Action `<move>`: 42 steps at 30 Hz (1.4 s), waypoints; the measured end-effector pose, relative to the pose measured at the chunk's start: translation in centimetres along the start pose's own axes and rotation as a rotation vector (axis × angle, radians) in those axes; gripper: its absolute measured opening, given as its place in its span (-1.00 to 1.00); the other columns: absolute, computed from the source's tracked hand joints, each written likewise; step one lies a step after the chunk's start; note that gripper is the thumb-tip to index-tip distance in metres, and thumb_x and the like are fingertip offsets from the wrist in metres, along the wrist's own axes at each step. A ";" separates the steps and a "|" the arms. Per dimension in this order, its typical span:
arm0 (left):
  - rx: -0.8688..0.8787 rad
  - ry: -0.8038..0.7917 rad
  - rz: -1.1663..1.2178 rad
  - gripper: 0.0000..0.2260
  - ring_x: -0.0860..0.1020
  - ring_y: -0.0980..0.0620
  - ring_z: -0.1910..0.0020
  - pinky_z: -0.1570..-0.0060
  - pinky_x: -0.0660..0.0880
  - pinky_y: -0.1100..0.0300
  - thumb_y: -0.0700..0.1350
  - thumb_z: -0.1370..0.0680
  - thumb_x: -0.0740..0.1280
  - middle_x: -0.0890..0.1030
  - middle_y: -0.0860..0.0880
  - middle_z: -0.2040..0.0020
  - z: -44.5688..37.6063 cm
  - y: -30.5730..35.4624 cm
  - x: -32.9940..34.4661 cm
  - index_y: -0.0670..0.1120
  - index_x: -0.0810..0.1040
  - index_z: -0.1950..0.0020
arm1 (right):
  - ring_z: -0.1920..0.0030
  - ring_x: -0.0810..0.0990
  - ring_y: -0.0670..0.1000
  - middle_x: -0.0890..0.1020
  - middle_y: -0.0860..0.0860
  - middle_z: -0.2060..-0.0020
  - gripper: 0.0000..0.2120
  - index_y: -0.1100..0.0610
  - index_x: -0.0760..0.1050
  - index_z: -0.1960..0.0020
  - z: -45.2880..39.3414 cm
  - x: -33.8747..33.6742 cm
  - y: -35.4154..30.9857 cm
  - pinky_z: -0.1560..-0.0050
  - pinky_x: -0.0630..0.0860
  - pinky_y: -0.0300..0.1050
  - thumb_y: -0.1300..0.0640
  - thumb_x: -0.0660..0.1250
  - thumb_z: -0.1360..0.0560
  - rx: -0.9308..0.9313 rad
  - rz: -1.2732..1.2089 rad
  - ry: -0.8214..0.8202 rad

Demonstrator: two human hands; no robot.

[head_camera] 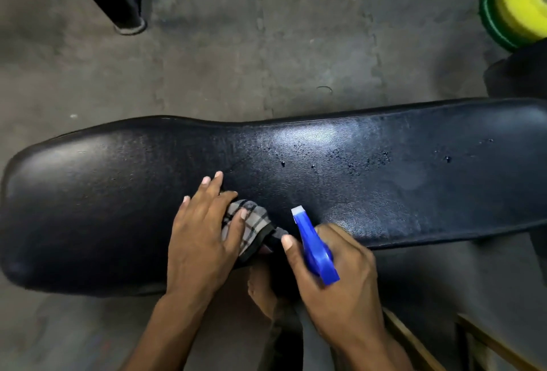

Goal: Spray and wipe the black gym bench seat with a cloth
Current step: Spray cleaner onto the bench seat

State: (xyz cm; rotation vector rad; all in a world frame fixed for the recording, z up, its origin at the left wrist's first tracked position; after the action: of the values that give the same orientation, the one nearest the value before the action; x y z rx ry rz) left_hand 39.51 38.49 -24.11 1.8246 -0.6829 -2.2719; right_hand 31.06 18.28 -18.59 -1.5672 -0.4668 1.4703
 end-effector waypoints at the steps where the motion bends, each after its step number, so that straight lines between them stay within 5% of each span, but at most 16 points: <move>1: -0.011 0.008 0.017 -0.64 0.24 0.05 -0.70 -0.63 0.21 -0.13 0.16 -0.68 0.22 0.36 0.06 -0.67 0.3 -0.4 0.0 0.06 0.57 -0.40 | 0.31 0.47 -0.06 0.44 -0.10 0.34 -0.61 0.02 0.39 0.27 0.0 0.2 -0.7 0.21 0.50 -0.01 -0.10 0.46 -0.61 -0.019 -0.023 -0.022; 9: 0.087 -0.149 0.075 -0.58 0.06 0.05 -0.75 -0.66 0.05 -0.11 0.30 -0.63 0.19 0.18 0.11 -0.74 1.9 -2.3 -1.1 0.16 0.54 -0.40 | 0.23 0.58 -0.02 0.52 -0.08 0.25 -0.71 0.15 0.56 0.16 -3.9 -2.4 -9.8 0.15 0.48 -0.21 0.02 0.47 -0.65 -0.280 -0.133 0.056; 13: 0.004 -0.088 0.214 -0.71 0.21 0.01 -0.70 -0.66 0.08 -0.08 0.17 -0.59 0.31 0.43 0.12 -0.61 1.8 -1.9 -1.8 0.08 0.67 -0.19 | 0.21 0.64 0.02 0.60 -0.10 0.18 -0.83 0.05 0.60 0.00 -6.7 -2.0 -12.4 0.12 0.64 0.11 -0.03 0.44 -0.69 -0.285 -0.349 0.065; 17: -0.038 -0.019 0.310 -0.83 0.52 -0.03 -0.44 -0.45 0.42 -0.19 -0.04 -0.53 0.42 0.64 0.14 -0.33 2.0 -1.5 -1.8 0.03 0.69 -0.10 | 0.12 0.68 -0.07 0.66 -0.10 0.11 -0.76 0.00 0.60 -0.07 -7.8 -0.4 -13.5 -0.01 0.64 -0.05 -0.17 0.46 -0.62 -0.295 -0.316 0.161; 21: -0.088 0.052 0.360 -0.89 0.53 0.05 -0.12 -0.05 0.54 -0.09 0.10 -0.55 0.36 0.58 0.23 -0.12 3.0 -1.0 -2.5 0.15 0.59 -0.05 | 0.09 0.74 -0.02 0.71 -0.13 0.05 -0.58 -0.04 0.59 -0.19 -8.6 1.1 -12.4 -0.02 0.69 0.19 -0.32 0.50 -0.53 -0.247 -0.390 0.081; 29: -0.110 0.051 0.540 -0.77 0.65 0.10 -0.10 -0.05 0.49 0.40 -0.25 -0.54 0.56 0.60 0.14 -0.04 4.5 0.2 -3.6 0.03 0.63 -0.06 | 0.01 0.80 -0.01 0.76 -0.17 -0.05 -0.27 -0.10 0.53 -0.41 -8.7 1.9 -8.7 -0.08 0.74 0.19 -0.42 0.59 -0.39 -0.131 -0.406 -0.084; 37: -0.087 0.045 0.656 -0.83 0.65 0.08 -0.08 -0.03 0.48 0.38 0.02 -0.57 0.51 0.62 0.13 -0.03 3.9 2.7 -4.0 0.05 0.60 -0.10 | -0.09 0.78 -0.16 0.75 -0.29 -0.08 -0.17 0.01 0.57 -0.38 -8.5 1.1 -6.4 -0.15 0.71 -0.03 -0.46 0.61 -0.30 -0.101 -0.314 -0.077; 42: -0.088 0.024 0.679 -0.81 0.68 0.07 -0.11 -0.04 0.52 0.36 0.10 -0.56 0.50 0.66 0.11 -0.06 3.4 4.1 -3.7 0.14 0.60 -0.13 | -0.24 0.75 -0.05 0.75 -0.17 -0.19 -0.09 -0.09 0.45 -0.52 -8.5 0.5 -5.1 -0.33 0.67 0.14 -0.30 0.72 -0.28 -0.098 -0.368 -0.109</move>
State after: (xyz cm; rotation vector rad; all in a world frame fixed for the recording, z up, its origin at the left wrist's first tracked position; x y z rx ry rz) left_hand 36.48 37.21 -18.52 1.3014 -0.9916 -1.7888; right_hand 40.58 18.38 -15.83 -1.3896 -0.8535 1.2652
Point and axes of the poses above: each hand's wrist, its own z-axis away from the middle knuckle, its own x-axis out of the palm, y = z × x, the point moved 5 cm from there along -z, towards the middle knuckle
